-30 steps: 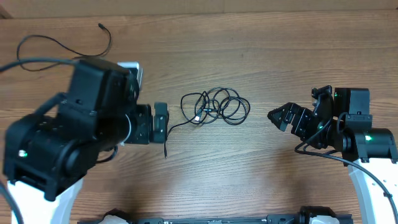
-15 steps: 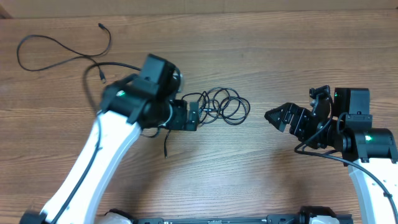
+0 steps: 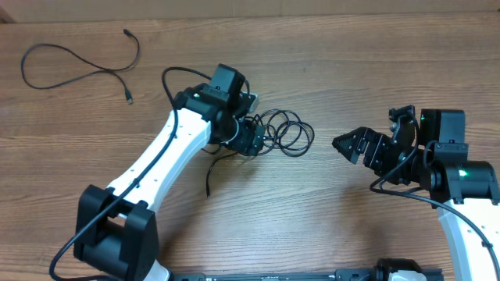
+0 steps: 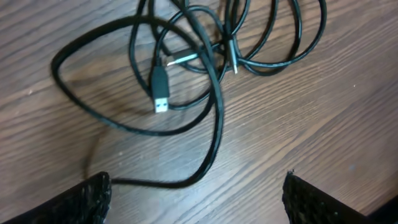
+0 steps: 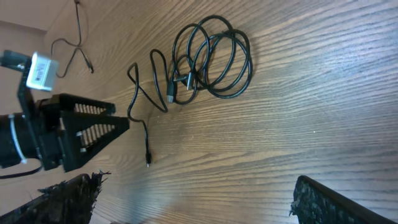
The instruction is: Untangle cables
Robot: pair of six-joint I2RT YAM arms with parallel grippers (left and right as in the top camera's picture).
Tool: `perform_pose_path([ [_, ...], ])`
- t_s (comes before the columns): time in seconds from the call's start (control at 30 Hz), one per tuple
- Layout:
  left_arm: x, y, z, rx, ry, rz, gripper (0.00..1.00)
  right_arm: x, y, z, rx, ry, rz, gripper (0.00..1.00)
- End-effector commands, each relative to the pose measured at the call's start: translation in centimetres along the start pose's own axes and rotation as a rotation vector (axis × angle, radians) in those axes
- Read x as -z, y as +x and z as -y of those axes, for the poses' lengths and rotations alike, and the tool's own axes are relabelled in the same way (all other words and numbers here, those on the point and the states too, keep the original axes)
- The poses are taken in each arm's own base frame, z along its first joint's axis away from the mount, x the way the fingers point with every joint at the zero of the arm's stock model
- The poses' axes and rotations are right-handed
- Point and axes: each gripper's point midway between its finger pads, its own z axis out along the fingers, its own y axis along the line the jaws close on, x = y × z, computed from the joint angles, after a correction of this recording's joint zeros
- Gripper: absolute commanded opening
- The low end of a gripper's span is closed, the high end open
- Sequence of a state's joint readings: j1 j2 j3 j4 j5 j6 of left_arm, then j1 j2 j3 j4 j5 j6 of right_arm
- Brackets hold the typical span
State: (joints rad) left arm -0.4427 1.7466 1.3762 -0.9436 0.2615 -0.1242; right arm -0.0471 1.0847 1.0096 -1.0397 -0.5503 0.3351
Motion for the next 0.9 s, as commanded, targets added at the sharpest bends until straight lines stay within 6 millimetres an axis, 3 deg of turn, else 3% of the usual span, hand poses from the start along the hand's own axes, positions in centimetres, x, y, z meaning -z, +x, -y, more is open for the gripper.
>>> perform_pose_path([
  [0.0, -0.9, -0.1, 0.1, -0.070, -0.039, 0.002, 0.83, 0.6, -0.6, -0.7, 0.025, -0.019, 0.025, 1.00],
  [0.1, -0.9, -0.6, -0.1, -0.082, -0.070, 0.022, 0.74, 0.6, -0.5, -0.7, 0.025, -0.018, 0.024, 1.00],
  [0.23, -1.0, -0.9, 0.0, -0.086, -0.067, 0.033, 0.50, 0.6, -0.5, -0.7, 0.024, -0.018, 0.023, 1.00],
  [0.57, -2.2, -0.1, -0.2, -0.080, -0.069, -0.018, 0.48, 0.6, -0.4, -0.6, 0.021, -0.016, 0.019, 1.00],
  [0.73, -3.9, 0.4, -0.7, -0.071, -0.075, -0.062, 0.37, 0.6, -0.3, -0.6, 0.018, -0.015, 0.015, 1.00],
  [0.87, -3.9, 0.2, -0.7, -0.059, -0.074, -0.058, 0.18, 0.6, -0.3, -0.6, 0.018, -0.014, 0.015, 1.00],
])
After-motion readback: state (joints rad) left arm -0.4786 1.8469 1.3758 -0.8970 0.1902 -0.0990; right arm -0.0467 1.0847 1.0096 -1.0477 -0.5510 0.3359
